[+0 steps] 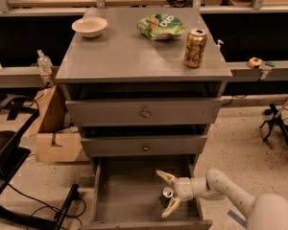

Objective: Pick green can from bottom drawer and place on counter

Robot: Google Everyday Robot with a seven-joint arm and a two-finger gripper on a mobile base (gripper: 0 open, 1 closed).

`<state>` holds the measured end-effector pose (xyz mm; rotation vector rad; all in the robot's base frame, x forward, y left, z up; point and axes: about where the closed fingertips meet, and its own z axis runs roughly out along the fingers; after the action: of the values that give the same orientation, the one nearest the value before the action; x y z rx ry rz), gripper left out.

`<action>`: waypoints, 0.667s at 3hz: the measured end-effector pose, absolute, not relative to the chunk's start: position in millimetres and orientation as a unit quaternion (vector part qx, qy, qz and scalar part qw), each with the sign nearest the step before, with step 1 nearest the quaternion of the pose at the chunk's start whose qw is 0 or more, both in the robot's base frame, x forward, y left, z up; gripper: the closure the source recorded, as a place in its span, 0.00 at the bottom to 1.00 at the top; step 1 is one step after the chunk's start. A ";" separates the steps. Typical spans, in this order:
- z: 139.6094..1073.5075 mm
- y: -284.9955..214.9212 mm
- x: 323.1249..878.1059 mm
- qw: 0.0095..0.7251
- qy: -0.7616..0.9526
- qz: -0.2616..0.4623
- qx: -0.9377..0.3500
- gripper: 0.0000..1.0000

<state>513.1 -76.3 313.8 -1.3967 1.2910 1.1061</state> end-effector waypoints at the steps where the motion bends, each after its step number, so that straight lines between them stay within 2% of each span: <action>1: 289.8 -76.2 519.9 0.445 0.535 0.445 -0.564 0.00; 2: 253.8 -97.5 535.1 0.429 0.563 0.420 -0.568 0.00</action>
Offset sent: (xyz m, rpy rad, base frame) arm 0.0351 -0.0474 -0.0938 -0.1702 0.0419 -0.0854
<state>535.1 -97.5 253.8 -1.4168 1.4065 1.0486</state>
